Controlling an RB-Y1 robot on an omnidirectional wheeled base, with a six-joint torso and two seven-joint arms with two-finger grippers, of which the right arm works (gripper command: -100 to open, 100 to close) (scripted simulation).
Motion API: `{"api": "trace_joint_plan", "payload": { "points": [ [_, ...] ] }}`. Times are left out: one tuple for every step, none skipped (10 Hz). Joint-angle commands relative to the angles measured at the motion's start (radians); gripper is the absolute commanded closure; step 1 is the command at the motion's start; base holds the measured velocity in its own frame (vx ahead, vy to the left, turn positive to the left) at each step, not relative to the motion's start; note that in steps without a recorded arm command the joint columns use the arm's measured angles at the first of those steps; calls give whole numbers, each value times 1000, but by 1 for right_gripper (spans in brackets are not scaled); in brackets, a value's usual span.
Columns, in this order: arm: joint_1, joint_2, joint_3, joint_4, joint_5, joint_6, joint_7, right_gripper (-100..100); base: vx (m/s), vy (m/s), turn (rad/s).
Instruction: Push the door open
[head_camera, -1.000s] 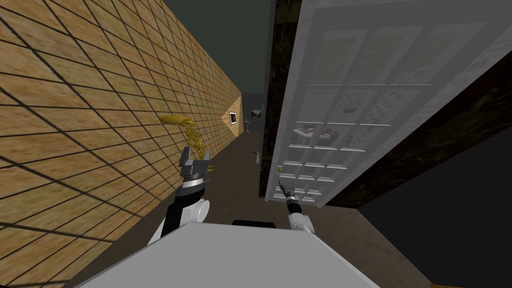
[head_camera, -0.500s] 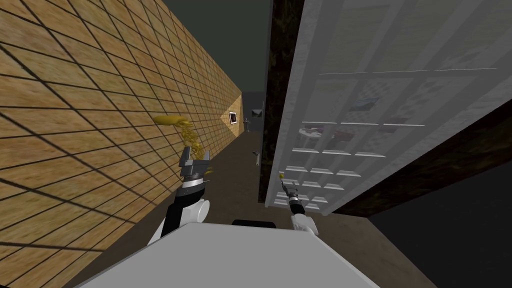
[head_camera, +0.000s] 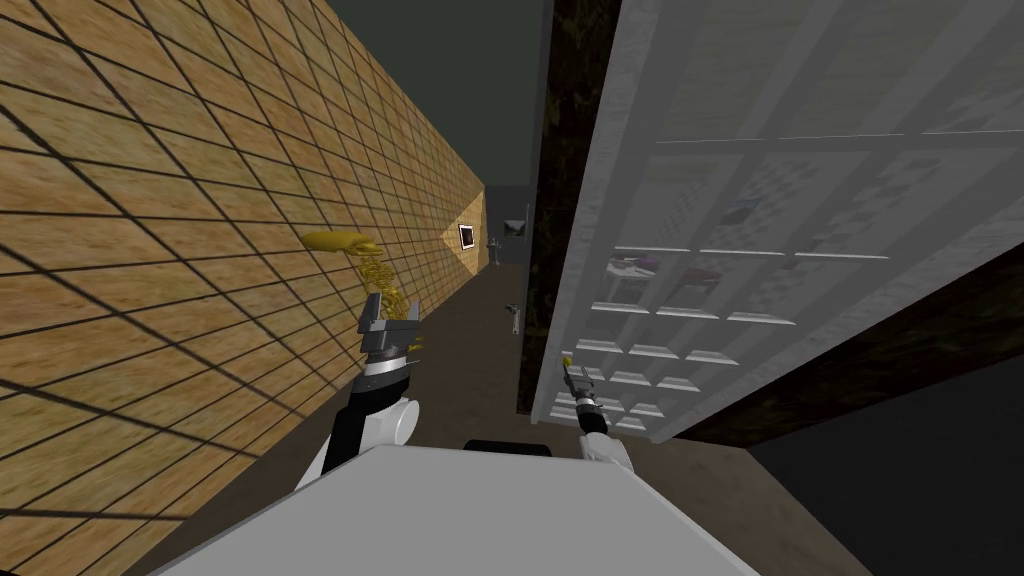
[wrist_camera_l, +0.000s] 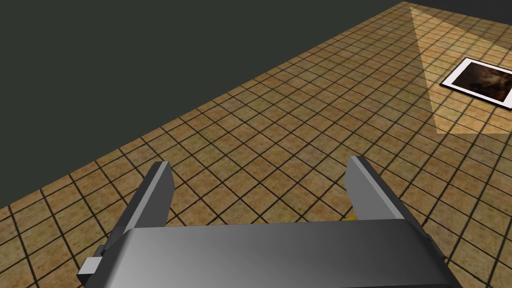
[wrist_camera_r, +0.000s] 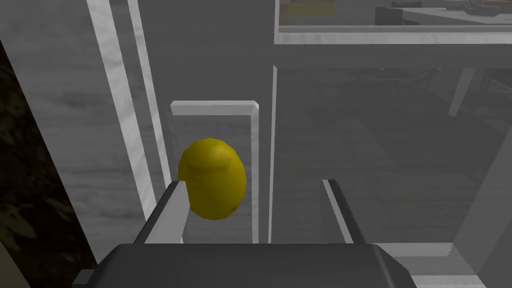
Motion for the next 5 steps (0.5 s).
{"api": "trace_joint_plan", "payload": {
  "points": [
    [-3,-4,-2,-3,-2,-2,0,100,-28,23,57],
    [-3,-4,-2,-3,-2,-2,0,100,-12,24,10],
    [-3,-4,-2,-3,-2,-2,0,100,-1,10,-25],
    [-3,-4,-2,-3,-2,-2,0,100,0,0,0],
    [-3,-4,-2,-3,-2,-2,0,100,4,-14,-21]
  ]
}}
